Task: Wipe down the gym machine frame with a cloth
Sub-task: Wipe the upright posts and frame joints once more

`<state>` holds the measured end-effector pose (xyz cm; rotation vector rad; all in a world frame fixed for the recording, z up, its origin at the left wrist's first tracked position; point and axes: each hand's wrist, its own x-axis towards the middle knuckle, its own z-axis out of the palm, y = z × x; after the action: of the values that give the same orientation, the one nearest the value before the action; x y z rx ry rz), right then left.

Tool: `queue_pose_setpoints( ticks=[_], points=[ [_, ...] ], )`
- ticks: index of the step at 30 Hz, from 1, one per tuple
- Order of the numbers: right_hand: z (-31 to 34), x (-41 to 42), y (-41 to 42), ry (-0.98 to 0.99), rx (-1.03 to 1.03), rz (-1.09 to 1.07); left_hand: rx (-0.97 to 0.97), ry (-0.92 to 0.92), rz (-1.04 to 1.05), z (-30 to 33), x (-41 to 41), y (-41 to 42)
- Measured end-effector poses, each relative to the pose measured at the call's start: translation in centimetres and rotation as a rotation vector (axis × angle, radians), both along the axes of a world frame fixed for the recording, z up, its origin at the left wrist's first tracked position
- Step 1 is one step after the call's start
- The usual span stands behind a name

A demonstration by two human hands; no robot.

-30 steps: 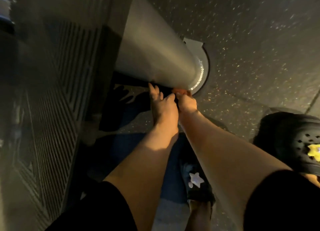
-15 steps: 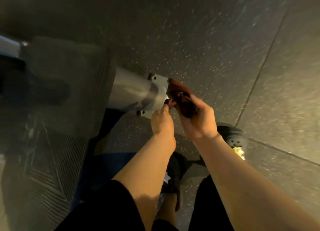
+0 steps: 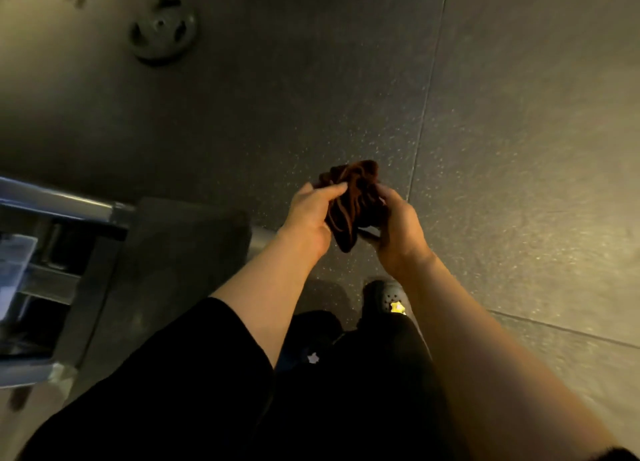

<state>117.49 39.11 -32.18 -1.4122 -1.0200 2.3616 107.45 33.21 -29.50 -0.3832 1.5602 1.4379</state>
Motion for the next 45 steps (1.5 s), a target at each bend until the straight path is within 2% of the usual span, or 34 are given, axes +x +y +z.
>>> queue_pose_setpoints(
  ticks=[3, 7, 11, 14, 18, 19, 22, 26, 28, 30, 34, 36, 39, 41, 45],
  points=[
    [5.0, 0.7, 1.3, 0.023, 0.171, 0.017, 0.057, 0.149, -0.083, 5.0, -0.7, 0.6],
    [10.6, 0.1, 2.9, 0.073, 0.26, 0.081, 0.183, 0.24, -0.178, 10.6, -1.2, 1.5],
    [15.5, -1.0, 4.4, 0.088, 0.358, 0.028, 0.193, 0.366, -0.165, 14.8, -2.0, 2.1],
    [18.0, -1.7, 5.9, 0.149, 0.259, -0.112, 0.14, 0.449, -0.049, 16.7, -4.1, 2.1],
    [20.4, -3.4, 7.3, 0.28, -0.038, -0.286, 0.111, 0.482, 0.118, 19.3, -7.1, 2.2],
    [20.8, -3.8, 7.8, 0.313, -0.056, -0.24, 0.117, 0.466, 0.146, 19.8, -7.6, 2.2],
    [22.7, -5.0, 8.8, 0.365, 0.031, 0.077, 0.17, 0.43, 0.179, 21.2, -9.0, 2.3],
    [25.0, -7.4, 9.2, 0.278, 0.366, 0.461, 0.336, 0.356, 0.131, 23.4, -10.2, 2.0],
    [26.0, -8.8, 9.3, 0.246, 0.483, 0.572, 0.368, 0.39, 0.047, 24.5, -10.6, 2.0],
    [26.8, -10.6, 10.0, 0.261, 0.497, 0.602, 0.319, 0.492, 0.004, 25.7, -11.2, 2.2],
    [28.8, -13.5, 11.7, 0.387, 0.257, 0.335, 0.211, 0.599, 0.112, 27.1, -13.3, 2.6],
    [29.9, -14.7, 12.5, 0.374, 0.209, 0.275, 0.091, 0.693, 0.159, 27.3, -14.4, 2.7],
    [31.2, -16.7, 13.9, 0.403, 0.246, 0.284, -0.127, 0.808, 0.243, 27.4, -16.2, 3.3],
    [32.1, -18.3, 14.9, 0.427, 0.276, 0.282, -0.105, 0.72, 0.375, 27.7, -17.1, 3.6],
    [33.4, -22.0, 17.3, 0.461, 0.273, 0.277, 0.215, 0.355, 0.525, 28.8, -18.8, 4.2]
  ],
)
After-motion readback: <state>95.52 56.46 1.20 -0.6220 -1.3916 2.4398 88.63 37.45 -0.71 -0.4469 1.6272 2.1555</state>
